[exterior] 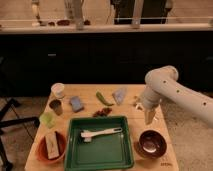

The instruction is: Place brush in purple bowl

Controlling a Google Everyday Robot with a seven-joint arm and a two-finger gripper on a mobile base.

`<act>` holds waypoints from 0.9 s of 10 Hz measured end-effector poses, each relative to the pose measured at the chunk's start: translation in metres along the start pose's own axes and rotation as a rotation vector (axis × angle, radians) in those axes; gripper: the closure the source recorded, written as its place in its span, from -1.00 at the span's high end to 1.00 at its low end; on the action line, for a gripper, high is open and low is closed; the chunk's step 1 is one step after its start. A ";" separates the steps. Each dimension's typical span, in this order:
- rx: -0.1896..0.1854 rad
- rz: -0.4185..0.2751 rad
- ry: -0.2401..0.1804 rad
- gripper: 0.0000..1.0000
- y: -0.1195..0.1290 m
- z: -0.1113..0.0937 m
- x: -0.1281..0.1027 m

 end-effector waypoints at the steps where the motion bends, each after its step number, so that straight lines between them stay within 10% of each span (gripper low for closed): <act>1: -0.006 -0.011 0.001 0.60 0.000 0.003 -0.005; 7: -0.007 -0.008 -0.004 0.60 0.001 0.004 -0.005; 9: 0.005 -0.015 -0.070 0.60 0.003 0.009 -0.011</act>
